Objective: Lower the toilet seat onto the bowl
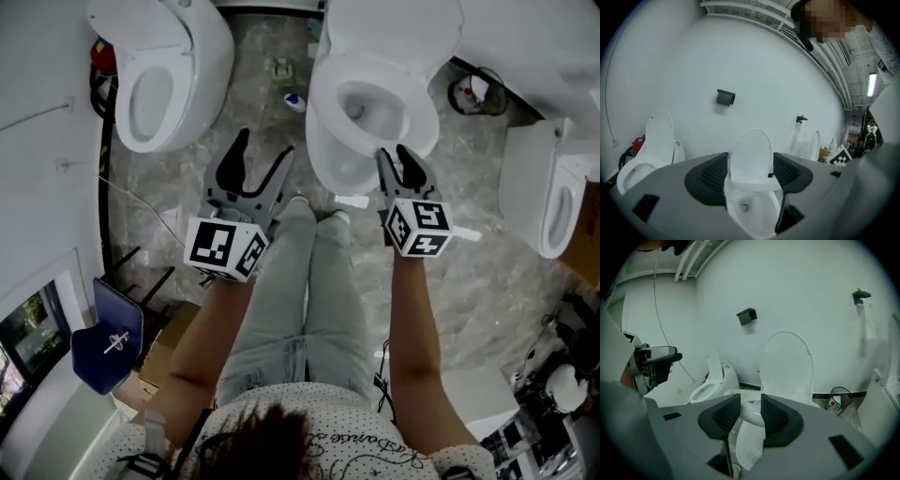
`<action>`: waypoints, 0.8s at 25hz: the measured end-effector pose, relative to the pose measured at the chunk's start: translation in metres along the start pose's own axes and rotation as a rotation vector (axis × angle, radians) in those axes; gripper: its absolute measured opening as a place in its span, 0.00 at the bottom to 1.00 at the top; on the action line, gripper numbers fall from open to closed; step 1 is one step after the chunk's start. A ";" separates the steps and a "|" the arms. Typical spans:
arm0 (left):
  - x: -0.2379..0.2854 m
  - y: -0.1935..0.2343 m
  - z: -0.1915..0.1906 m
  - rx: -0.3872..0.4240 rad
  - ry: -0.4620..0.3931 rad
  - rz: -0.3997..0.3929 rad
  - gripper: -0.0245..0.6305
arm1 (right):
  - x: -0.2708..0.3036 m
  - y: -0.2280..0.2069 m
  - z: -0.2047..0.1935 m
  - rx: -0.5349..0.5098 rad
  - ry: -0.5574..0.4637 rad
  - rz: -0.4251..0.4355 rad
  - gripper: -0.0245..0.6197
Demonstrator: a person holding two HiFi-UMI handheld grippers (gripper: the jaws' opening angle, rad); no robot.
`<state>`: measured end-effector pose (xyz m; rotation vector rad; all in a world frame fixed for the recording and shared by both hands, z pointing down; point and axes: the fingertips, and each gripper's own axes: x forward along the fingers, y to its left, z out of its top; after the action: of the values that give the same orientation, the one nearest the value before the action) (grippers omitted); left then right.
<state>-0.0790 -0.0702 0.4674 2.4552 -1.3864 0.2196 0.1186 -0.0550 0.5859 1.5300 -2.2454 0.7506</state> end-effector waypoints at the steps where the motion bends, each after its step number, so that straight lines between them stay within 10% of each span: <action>1: 0.002 -0.005 -0.005 -0.006 0.005 0.005 0.48 | -0.002 0.002 -0.006 0.000 0.004 0.007 0.27; 20: 0.040 -0.017 -0.102 -0.027 0.030 -0.037 0.48 | -0.003 0.021 -0.110 0.052 0.062 0.082 0.22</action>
<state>-0.0417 -0.0596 0.5716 2.4434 -1.3218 0.2269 0.0965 0.0177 0.6684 1.4252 -2.2714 0.8741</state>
